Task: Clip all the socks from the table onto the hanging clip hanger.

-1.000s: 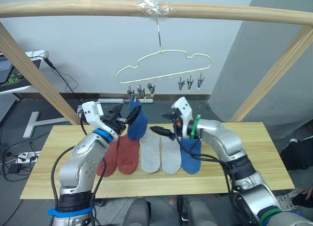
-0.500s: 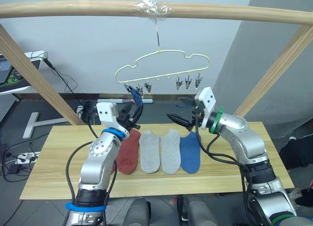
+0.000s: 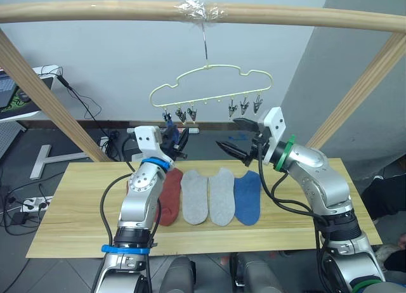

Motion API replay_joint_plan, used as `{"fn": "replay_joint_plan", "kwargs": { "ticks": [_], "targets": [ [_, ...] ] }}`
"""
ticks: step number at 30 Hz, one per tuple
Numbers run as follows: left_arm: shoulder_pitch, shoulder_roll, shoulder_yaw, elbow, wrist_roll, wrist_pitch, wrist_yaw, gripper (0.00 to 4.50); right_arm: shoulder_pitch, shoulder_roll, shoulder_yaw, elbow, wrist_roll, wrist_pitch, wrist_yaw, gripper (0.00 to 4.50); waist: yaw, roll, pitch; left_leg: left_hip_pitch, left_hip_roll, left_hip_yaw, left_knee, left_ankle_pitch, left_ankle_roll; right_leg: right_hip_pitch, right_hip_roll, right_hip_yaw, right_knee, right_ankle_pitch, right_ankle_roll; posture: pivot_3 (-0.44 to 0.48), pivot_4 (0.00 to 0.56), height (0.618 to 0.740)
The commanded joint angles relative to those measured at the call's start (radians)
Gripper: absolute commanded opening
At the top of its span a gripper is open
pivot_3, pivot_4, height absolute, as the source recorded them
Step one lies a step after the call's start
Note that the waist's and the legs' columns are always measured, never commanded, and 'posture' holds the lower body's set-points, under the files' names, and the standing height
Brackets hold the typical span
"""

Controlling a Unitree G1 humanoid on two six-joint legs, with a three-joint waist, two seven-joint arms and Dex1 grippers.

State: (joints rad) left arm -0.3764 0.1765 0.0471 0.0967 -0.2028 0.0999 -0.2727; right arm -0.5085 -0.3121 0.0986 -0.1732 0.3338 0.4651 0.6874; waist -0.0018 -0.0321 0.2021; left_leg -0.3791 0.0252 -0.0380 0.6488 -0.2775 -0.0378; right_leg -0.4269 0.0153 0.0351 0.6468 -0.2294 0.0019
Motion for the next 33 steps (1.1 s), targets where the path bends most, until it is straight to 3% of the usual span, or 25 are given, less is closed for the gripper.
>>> {"fn": "replay_joint_plan", "kwargs": {
  "ticks": [1,33],
  "targets": [
    [-0.04,-0.01,-0.002,0.009,0.016,-0.03,0.007,2.0,-0.017,-0.006,-0.023,-0.051,0.018,-0.009,-0.006,4.5,0.0,0.0,0.0,0.0,0.0,0.0,0.0,0.0,0.0,0.0,0.0,0.0,0.0,0.0,0.0,0.006,0.161,0.74],
    [-0.133,-0.026,0.026,0.13,0.077,-0.119,0.069,2.0,-0.038,-0.014,-0.042,-0.053,0.032,0.002,-0.016,4.5,-0.003,0.0,0.0,0.0,-0.001,0.0,0.015,0.0,0.0,0.001,0.001,0.0,0.013,0.0,0.001,-0.003,0.174,0.74]
  ]
}}
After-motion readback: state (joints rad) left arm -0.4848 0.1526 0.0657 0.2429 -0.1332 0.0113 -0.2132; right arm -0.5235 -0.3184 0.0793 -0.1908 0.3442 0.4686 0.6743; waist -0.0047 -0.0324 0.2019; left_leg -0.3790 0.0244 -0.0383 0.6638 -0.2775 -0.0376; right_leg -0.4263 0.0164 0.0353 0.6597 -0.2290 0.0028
